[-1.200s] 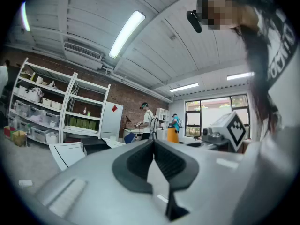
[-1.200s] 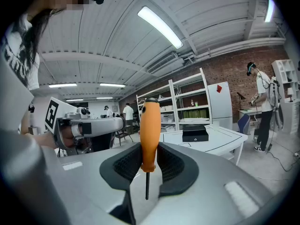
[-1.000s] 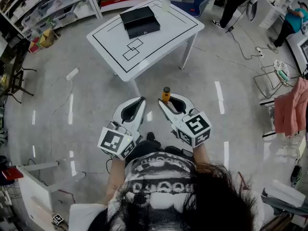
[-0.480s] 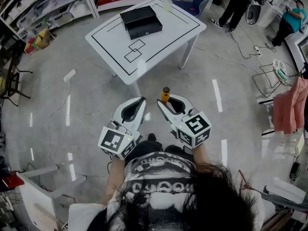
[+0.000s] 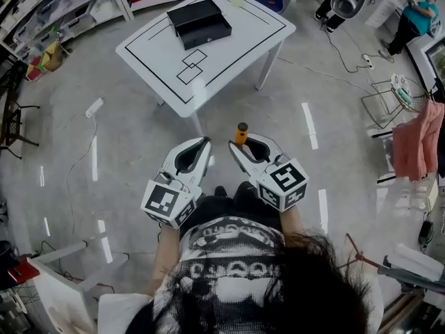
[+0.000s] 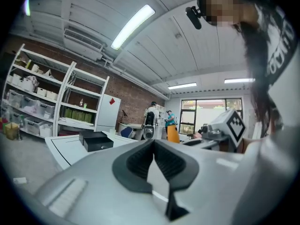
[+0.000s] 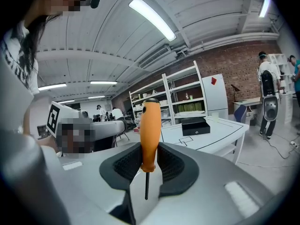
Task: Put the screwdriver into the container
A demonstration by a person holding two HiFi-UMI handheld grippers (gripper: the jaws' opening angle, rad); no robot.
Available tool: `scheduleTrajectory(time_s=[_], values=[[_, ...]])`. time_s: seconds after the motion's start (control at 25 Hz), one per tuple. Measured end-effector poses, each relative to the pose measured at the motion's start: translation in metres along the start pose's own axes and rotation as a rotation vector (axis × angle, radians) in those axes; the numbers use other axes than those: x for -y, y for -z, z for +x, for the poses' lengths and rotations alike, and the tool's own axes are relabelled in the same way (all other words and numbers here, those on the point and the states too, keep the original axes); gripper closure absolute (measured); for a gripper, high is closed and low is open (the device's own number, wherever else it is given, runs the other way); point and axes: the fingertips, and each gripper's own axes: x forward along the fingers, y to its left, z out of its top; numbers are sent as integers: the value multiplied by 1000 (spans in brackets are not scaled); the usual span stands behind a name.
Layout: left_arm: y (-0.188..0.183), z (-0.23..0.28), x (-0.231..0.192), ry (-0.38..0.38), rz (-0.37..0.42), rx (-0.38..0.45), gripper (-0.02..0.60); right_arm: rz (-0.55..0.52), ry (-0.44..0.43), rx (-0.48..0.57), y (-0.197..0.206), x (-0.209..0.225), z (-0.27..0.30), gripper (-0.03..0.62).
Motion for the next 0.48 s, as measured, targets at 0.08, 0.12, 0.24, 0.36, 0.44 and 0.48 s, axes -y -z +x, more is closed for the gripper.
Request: scheduleTrajectory(time_s=[0.08,0.12,0.24,0.36,0.44,0.48], values=[[1,1,-2,5,-5,2,581,3,7,-7,1,2,2,497],[1,2,-3,6,-7,3,581,4,10,-9,1,3,3,496],[1,4,-9,5,-16,3,581,6,13,-15,-1,6,7,497],[3,7,-17,-10,-26,-3,581,7,11,-20,-2,12,11,496],[4,12,-22,-18,-33,-6,581,11,6,-19,-4,16,14,496],[5,15,-24,-19,-35,-7,581,12,4,-19,-5,20,15,496]])
